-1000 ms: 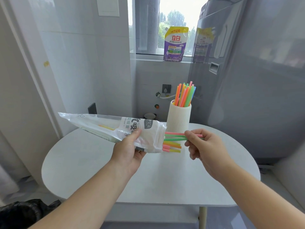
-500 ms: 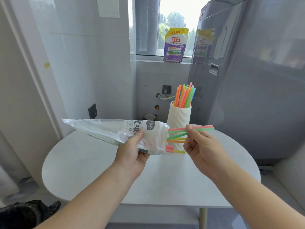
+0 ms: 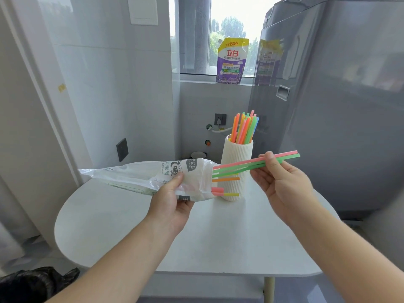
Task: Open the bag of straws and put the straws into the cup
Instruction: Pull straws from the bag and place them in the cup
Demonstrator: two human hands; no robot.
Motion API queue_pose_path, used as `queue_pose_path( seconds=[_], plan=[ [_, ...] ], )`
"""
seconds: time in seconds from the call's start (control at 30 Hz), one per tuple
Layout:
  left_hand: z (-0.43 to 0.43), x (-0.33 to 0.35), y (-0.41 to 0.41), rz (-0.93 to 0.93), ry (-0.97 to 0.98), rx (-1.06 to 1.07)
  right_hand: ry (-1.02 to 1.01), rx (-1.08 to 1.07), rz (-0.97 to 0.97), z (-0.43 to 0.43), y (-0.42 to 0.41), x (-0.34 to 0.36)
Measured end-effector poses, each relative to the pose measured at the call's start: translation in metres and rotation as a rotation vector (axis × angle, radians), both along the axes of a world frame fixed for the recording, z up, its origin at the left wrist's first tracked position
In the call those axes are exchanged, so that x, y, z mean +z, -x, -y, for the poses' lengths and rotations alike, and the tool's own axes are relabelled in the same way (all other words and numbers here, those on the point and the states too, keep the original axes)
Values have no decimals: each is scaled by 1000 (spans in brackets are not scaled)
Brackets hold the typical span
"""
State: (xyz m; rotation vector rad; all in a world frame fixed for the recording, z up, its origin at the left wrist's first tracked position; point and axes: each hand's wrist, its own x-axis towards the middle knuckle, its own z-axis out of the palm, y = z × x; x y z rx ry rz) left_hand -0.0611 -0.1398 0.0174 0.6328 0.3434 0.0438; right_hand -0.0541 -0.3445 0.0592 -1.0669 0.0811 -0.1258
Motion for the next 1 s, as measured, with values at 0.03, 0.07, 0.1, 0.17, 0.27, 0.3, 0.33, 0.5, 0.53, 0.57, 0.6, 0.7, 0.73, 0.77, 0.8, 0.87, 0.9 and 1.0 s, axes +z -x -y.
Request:
queue_pose_path(
  seconds=[0.03, 0.07, 0.1, 0.17, 0.27, 0.3, 0.33, 0.5, 0.53, 0.57, 0.6, 0.7, 0.73, 0.77, 0.8, 0.87, 0.9, 1.0],
  plan=[
    [-2, 0, 0, -4, 6, 13, -16, -8, 9, 4, -1, 5],
    [-5, 0, -1, -9, 11, 27, -24, -22, 13, 8, -2, 11],
    [-8, -1, -2, -15, 15, 43, -22, -34, 15, 12, -3, 16],
    [-15, -3, -4, -20, 22, 70, 6, -52, 21, 22, -4, 26],
    [-22, -5, -7, -22, 17, 100, 25, -99, 45, 38, -7, 40],
    [-24, -6, -8, -22, 16, 108, 27, -115, 54, 43, -7, 44],
    [-24, -6, -9, -23, 15, 115, 31, -131, 64, 49, -9, 47],
    [-25, -9, -10, -31, 11, 133, 63, -213, 137, 67, -12, 62],
    [-25, -10, -10, -30, 6, 131, 79, -237, 155, 69, -11, 64],
    [-24, -10, -9, -28, 3, 127, 107, -261, 178, 70, -10, 68],
    [-23, -11, -9, -26, 1, 120, 142, -286, 206, 70, -9, 71],
    [-21, -11, -9, -22, -4, 106, 243, -363, 291, 70, -6, 80],
    [-21, -11, -9, -20, -8, 102, 273, -385, 314, 70, -5, 84],
    [-20, -11, -9, -17, -13, 98, 304, -403, 336, 72, -5, 88],
    [-20, -12, -9, -14, -19, 94, 339, -415, 356, 73, -5, 92],
    [-21, -12, -9, -10, -26, 91, 410, -427, 395, 77, -7, 100],
    [-22, -13, -9, -7, -29, 87, 440, -428, 411, 78, -8, 103],
    [-23, -13, -8, 2, -36, 78, 503, -417, 446, 81, -11, 116]
  ],
)
